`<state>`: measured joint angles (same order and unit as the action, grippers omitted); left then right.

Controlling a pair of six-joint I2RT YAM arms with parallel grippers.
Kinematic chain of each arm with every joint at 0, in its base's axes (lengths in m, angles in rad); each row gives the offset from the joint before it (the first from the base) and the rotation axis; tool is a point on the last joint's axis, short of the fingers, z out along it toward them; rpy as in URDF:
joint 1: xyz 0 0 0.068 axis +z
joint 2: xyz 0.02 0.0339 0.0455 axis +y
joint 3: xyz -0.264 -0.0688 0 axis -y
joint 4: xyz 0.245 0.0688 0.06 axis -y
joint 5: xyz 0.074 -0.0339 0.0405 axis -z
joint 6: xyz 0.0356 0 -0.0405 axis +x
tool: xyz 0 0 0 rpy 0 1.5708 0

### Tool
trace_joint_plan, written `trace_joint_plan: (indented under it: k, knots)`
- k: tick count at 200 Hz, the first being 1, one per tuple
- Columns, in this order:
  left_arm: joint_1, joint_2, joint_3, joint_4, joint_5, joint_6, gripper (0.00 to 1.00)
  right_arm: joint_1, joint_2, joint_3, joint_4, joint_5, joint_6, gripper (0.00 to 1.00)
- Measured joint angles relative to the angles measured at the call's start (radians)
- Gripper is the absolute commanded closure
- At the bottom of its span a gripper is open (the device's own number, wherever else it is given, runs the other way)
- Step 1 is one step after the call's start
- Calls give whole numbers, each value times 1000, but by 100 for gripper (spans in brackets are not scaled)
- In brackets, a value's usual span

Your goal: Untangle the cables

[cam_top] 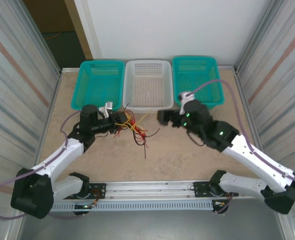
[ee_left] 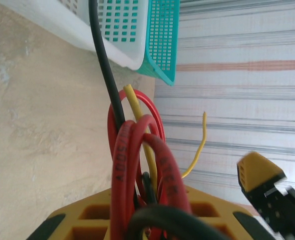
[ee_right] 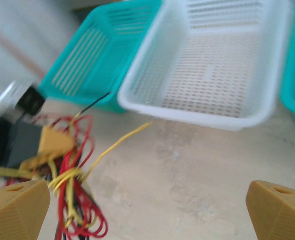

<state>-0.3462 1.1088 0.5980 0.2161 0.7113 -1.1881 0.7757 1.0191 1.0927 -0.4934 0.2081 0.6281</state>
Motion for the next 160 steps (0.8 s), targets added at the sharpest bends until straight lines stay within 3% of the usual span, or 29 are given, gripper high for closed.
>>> trace_joint_plan:
  k: [12, 23, 48, 63, 88, 107, 150, 160]
  knots:
    - [0, 33, 30, 8, 1, -6, 100, -123, 38, 39, -32, -14, 71, 9]
    - [0, 58, 53, 23, 1, -12, 100, -169, 109, 107, -88, -15, 118, 17]
    - [0, 81, 64, 84, -6, -22, 100, -146, 274, 216, -166, -27, 143, 36]
    - [0, 89, 55, 138, -6, -39, 100, -96, 307, 206, -196, -16, 153, 43]
    - [-3, 88, -2, 238, -10, -68, 100, 4, 234, 71, -134, 9, 170, 30]
    - [-14, 87, -32, 253, -9, -70, 100, 59, 115, -52, -46, -11, 181, 28]
    - [-48, 65, -39, 300, -4, -72, 100, 40, 60, -29, 114, -196, 180, 28]
    - [-49, 58, -39, 315, 2, -69, 100, 16, 83, -11, 137, -243, 183, 19]
